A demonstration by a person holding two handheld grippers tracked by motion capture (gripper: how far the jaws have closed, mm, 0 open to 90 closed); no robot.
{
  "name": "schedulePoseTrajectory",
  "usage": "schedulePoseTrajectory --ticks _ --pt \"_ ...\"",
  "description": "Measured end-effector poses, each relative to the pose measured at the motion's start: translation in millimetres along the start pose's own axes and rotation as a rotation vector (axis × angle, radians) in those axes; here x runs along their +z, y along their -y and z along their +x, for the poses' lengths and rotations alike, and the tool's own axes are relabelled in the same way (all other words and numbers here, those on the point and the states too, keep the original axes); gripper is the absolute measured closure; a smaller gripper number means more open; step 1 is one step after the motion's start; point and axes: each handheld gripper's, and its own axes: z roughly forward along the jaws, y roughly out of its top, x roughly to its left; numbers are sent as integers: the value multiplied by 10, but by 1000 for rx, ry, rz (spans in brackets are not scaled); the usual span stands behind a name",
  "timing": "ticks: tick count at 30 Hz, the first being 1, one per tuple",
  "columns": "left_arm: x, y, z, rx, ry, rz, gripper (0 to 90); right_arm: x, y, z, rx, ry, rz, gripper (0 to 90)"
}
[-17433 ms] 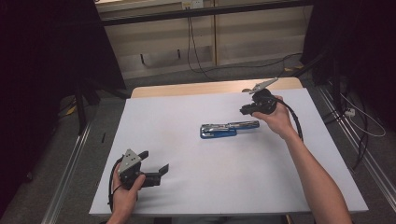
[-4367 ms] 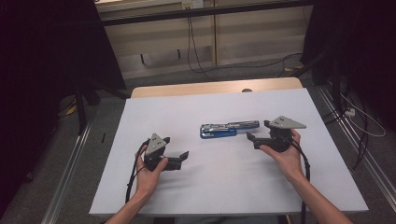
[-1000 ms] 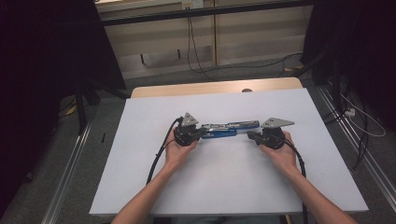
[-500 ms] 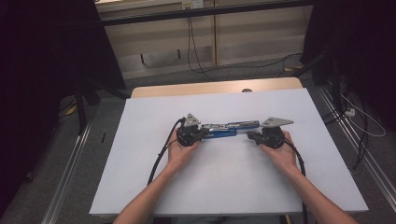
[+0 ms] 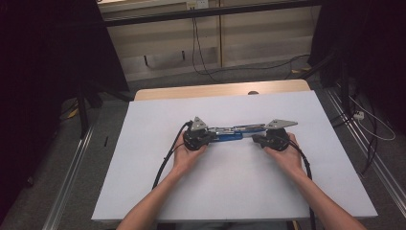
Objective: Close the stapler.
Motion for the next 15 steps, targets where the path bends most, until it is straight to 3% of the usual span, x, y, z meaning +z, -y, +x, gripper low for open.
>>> schedulePoseTrajectory --ticks 15 --pt "-6 4 24 -9 10 -1 900 58 -19 -27 26 24 69 900"
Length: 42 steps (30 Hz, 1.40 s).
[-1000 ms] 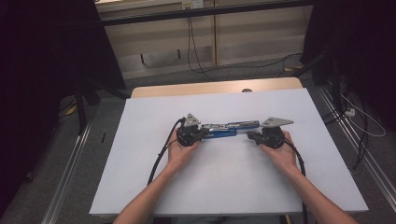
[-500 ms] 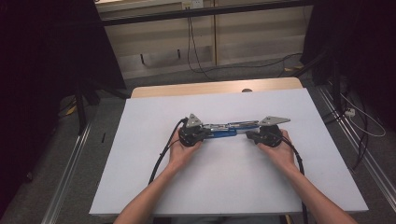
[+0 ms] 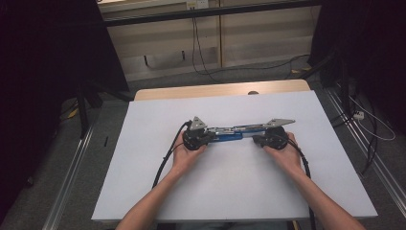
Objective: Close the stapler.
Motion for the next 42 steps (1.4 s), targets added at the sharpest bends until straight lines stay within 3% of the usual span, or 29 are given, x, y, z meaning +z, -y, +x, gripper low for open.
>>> schedulePoseTrajectory --ticks 9,14,20,24,27,33,36,42 --pt "-3 -3 -6 -1 -6 5 900 -3 -44 -62 10 49 52 900" --pt "-1 -1 -5 -7 -3 3 900 -15 -33 -134 47 75 49 900" --pt "8 -4 -22 -20 -10 1 900 1 -38 -157 37 87 44 900" --pt "40 8 -8 -79 17 -21 900 9 -42 -142 24 97 43 900" --pt "19 -15 -53 -23 -20 3 900 10 -41 -143 24 96 41 900" --pt "15 -8 -12 -44 -5 -2 900 25 -47 -139 20 102 36 900" --pt "10 -13 -13 -27 -17 3 900 29 -46 -141 20 101 32 900" --pt "13 -10 -16 -34 -10 0 900 41 -46 -132 14 89 24 900"
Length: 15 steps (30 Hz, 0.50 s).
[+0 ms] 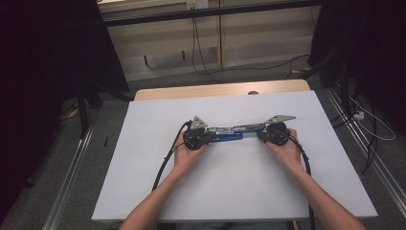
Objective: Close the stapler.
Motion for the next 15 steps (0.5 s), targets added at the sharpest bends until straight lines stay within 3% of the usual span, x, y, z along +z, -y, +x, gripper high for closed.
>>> schedulePoseTrajectory --ticks 5,15 --pt "0 -2 -11 16 -6 3 900 8 -5 13 -6 -3 -6 900" --pt "3 2 3 2 4 -3 900 8 -5 14 -7 -4 -14 900"
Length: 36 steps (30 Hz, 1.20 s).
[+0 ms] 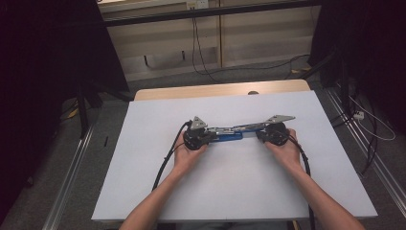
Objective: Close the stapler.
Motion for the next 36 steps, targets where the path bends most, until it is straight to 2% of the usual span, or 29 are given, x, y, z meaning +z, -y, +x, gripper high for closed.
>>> schedulePoseTrajectory --ticks 12,23,36 --pt "2 4 2 -7 5 -2 900 -2 -4 9 -5 4 -14 900" --pt "2 7 4 -6 8 -5 900 -5 -14 27 -10 1 -52 900" --pt "6 11 2 -11 16 -9 900 -20 -22 60 -16 -18 -75 900"
